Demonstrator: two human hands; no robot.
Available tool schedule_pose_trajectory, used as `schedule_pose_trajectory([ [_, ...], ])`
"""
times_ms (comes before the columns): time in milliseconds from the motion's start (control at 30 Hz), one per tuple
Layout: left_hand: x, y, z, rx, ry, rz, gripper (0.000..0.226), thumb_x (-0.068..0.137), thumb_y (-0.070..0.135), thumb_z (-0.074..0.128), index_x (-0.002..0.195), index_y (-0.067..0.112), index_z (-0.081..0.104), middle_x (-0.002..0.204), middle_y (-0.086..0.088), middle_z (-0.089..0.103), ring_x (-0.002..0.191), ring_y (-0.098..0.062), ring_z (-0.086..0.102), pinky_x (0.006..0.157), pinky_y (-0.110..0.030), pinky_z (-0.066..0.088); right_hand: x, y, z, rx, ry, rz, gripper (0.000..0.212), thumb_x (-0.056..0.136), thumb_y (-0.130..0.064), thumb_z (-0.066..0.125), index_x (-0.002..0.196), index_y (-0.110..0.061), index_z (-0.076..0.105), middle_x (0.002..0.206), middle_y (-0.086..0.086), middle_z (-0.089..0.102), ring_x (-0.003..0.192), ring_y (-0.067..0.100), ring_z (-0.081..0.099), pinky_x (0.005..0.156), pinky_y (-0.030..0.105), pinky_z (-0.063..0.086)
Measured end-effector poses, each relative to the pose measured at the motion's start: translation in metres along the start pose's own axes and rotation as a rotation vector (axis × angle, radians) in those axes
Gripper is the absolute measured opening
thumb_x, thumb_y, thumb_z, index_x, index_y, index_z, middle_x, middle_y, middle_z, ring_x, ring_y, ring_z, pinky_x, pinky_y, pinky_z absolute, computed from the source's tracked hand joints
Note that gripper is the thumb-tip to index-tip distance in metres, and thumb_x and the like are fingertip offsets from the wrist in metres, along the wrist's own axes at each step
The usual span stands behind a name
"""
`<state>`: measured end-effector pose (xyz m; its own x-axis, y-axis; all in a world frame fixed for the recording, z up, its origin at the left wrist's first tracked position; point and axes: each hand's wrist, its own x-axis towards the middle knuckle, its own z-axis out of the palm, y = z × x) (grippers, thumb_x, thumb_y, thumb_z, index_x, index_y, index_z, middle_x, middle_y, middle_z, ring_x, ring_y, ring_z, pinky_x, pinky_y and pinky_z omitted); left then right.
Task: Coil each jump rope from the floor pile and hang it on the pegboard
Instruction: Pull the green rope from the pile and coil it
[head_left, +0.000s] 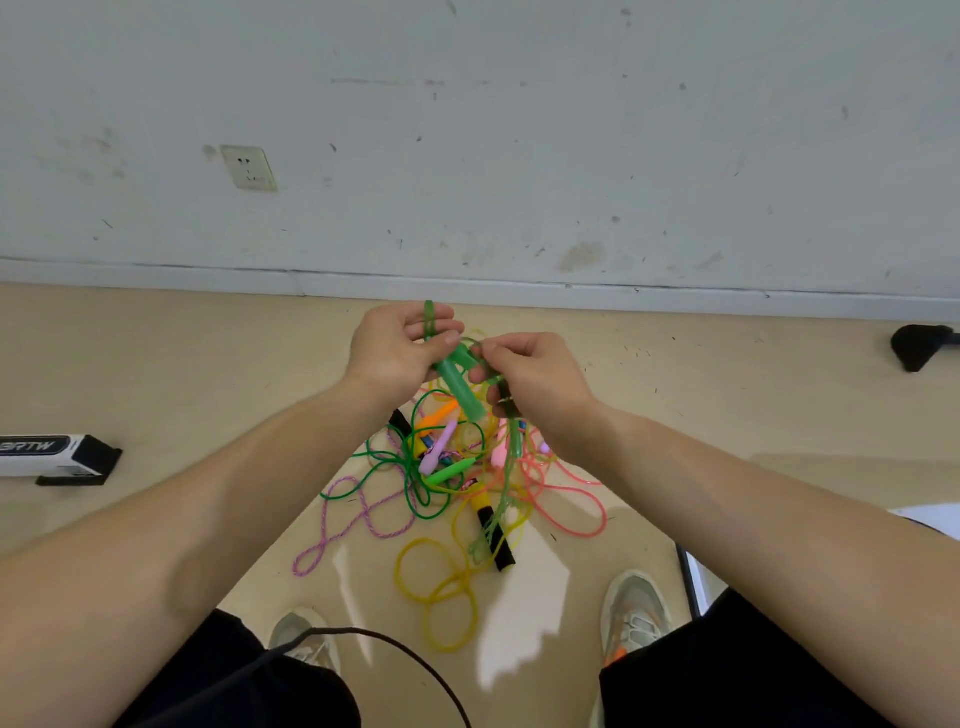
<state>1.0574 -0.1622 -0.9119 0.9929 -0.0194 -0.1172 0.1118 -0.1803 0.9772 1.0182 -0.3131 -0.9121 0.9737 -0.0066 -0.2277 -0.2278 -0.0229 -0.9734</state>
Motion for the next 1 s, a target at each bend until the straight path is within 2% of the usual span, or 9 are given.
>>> schedule_pose_trajectory([
  [100, 0.002, -0.001, 0.003, -0.075, 0.081, 0.003, 0.021, 0.091, -0.001, 0.067, 0.109, 0.011, 0.066, 0.097, 0.003, 0.074, 0.083, -0.009, 0.070, 0.067, -0.024, 0.057, -0.008, 0.002, 0.009, -0.048, 0.017, 0.045, 0.023, 0.102, -0.017, 0.045, 0.092, -0.015, 0.064, 0.068, 0.002, 0.065, 0.048, 0.013, 0.047, 0.045, 0.023, 0.041],
  [200, 0.000, 0.000, 0.010, -0.160, 0.148, -0.005, 0.024, 0.091, -0.003, 0.066, 0.112, 0.008, 0.066, 0.097, 0.003, 0.073, 0.079, -0.003, 0.069, 0.064, -0.020, 0.057, -0.013, 0.003, 0.015, -0.093, -0.050, 0.034, 0.023, 0.105, -0.020, 0.041, 0.107, -0.018, 0.063, 0.061, -0.001, 0.061, 0.043, 0.014, 0.042, 0.040, 0.020, 0.037],
  [267, -0.001, 0.002, 0.014, -0.248, 0.174, -0.028, 0.024, 0.091, -0.004, 0.065, 0.112, 0.008, 0.065, 0.101, -0.001, 0.073, 0.084, -0.007, 0.069, 0.072, -0.023, 0.060, -0.015, 0.004, 0.018, -0.182, -0.070, -0.052, 0.027, 0.104, -0.020, 0.042, 0.118, -0.023, 0.065, 0.060, -0.002, 0.060, 0.037, 0.012, 0.043, 0.039, 0.021, 0.036],
  [400, -0.001, 0.003, 0.021, -0.382, 0.167, -0.085, 0.019, 0.090, -0.003, 0.067, 0.106, 0.009, 0.064, 0.099, -0.001, 0.073, 0.088, -0.012, 0.070, 0.077, -0.026, 0.060, -0.014, 0.013, 0.020, -0.459, 0.080, -0.340, 0.027, 0.101, -0.016, 0.047, 0.108, -0.021, 0.073, 0.055, -0.008, 0.053, 0.044, 0.005, 0.049, 0.046, 0.014, 0.036],
  [567, 0.004, 0.007, 0.016, -0.464, 0.113, -0.184, 0.031, 0.085, 0.001, 0.074, 0.114, 0.001, 0.062, 0.097, -0.004, 0.073, 0.090, -0.018, 0.070, 0.087, -0.035, 0.059, -0.007, 0.021, 0.018, -0.847, 0.110, -0.542, 0.018, 0.096, -0.020, 0.048, 0.090, -0.017, 0.065, 0.061, 0.002, 0.053, 0.063, 0.025, 0.050, 0.059, 0.040, 0.047],
  [700, 0.003, 0.006, 0.015, -0.390, 0.131, -0.178, 0.037, 0.080, -0.009, 0.075, 0.113, 0.002, 0.063, 0.105, -0.004, 0.073, 0.093, -0.017, 0.071, 0.083, -0.033, 0.060, -0.008, 0.021, 0.019, -1.004, 0.101, -0.613, 0.018, 0.100, -0.021, 0.045, 0.096, -0.014, 0.061, 0.075, 0.007, 0.063, 0.070, 0.028, 0.053, 0.058, 0.039, 0.039],
  [767, 0.004, 0.008, 0.013, -0.400, 0.156, -0.173, 0.033, 0.081, -0.009, 0.073, 0.109, 0.004, 0.064, 0.106, -0.005, 0.073, 0.099, -0.019, 0.071, 0.087, -0.036, 0.060, -0.011, 0.020, 0.020, -0.940, 0.099, -0.617, 0.017, 0.101, -0.021, 0.047, 0.099, -0.013, 0.062, 0.073, 0.006, 0.065, 0.065, 0.024, 0.055, 0.058, 0.035, 0.033],
  [833, 0.005, 0.013, 0.009, -0.440, 0.151, -0.182, 0.028, 0.083, -0.009, 0.071, 0.106, 0.006, 0.065, 0.109, -0.006, 0.073, 0.105, -0.021, 0.070, 0.091, -0.040, 0.058, -0.013, 0.018, 0.020, -0.741, 0.068, -0.513, 0.018, 0.102, -0.024, 0.049, 0.099, -0.014, 0.063, 0.069, 0.004, 0.068, 0.052, 0.015, 0.058, 0.057, 0.033, 0.042],
  [1000, 0.007, 0.025, -0.005, -0.614, 0.095, -0.247, 0.031, 0.088, -0.008, 0.066, 0.117, 0.002, 0.062, 0.109, -0.004, 0.073, 0.108, -0.024, 0.070, 0.091, -0.041, 0.058, -0.003, 0.019, 0.003, -0.524, -0.092, -0.242, 0.032, 0.103, -0.031, 0.049, 0.078, -0.017, 0.064, 0.056, -0.005, 0.056, 0.044, 0.003, 0.047, 0.053, 0.023, 0.039],
])
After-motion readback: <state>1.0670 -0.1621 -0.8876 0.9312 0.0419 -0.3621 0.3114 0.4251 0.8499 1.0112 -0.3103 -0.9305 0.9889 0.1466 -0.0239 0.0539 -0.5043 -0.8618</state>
